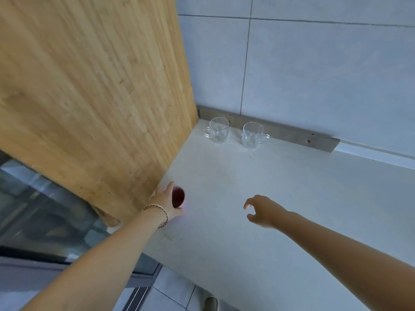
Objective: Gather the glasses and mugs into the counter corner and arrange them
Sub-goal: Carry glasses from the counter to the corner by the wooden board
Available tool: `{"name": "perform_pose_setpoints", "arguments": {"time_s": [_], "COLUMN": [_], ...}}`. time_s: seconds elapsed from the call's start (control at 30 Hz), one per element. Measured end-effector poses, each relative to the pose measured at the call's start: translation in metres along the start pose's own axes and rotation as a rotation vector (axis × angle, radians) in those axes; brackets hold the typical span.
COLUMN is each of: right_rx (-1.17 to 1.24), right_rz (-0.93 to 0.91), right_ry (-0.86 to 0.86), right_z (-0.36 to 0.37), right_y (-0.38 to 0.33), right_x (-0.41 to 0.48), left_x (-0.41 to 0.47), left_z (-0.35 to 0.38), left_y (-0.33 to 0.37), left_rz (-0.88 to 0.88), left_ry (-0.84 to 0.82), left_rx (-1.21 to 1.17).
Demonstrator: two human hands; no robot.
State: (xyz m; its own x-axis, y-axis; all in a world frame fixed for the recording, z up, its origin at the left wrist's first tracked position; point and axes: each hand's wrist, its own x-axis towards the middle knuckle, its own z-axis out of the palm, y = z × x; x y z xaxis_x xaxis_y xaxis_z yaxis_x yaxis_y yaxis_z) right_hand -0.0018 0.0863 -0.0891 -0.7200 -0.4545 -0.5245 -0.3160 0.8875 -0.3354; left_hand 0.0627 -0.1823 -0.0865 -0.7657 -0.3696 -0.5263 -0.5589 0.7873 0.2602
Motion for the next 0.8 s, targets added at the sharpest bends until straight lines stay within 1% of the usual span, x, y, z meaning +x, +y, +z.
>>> {"name": "perform_pose_setpoints", "arguments": {"time_s": [0.13,0.3,0.6,0.8], "right_rx": [-0.004,0.037,0.132,0.2], "right_rz": [0.03,0.107,0.265,0.373], "right_ry": [-0.003,0.024,0.096,0.093], "right_z": [0.0,-0.01,-0.033,-0.03], "right_y": [0.007,0.017,0.027,0.034], "right_x": [-0.003,0.003,0.03,0.044], "left_x": [0.009,0.02,0.103,0.155], "left_z": [-0.001,-0.019,-0.081,-0.086], "left_y": [0.005,0.019,0.093,0.133], "left_rz": [-0.052,-0.001,0.223,0.375], "left_ry": [0.009,0.017,-0.014,-0.027], "left_rx": [0.061,0.179,0.085,0.347]}}
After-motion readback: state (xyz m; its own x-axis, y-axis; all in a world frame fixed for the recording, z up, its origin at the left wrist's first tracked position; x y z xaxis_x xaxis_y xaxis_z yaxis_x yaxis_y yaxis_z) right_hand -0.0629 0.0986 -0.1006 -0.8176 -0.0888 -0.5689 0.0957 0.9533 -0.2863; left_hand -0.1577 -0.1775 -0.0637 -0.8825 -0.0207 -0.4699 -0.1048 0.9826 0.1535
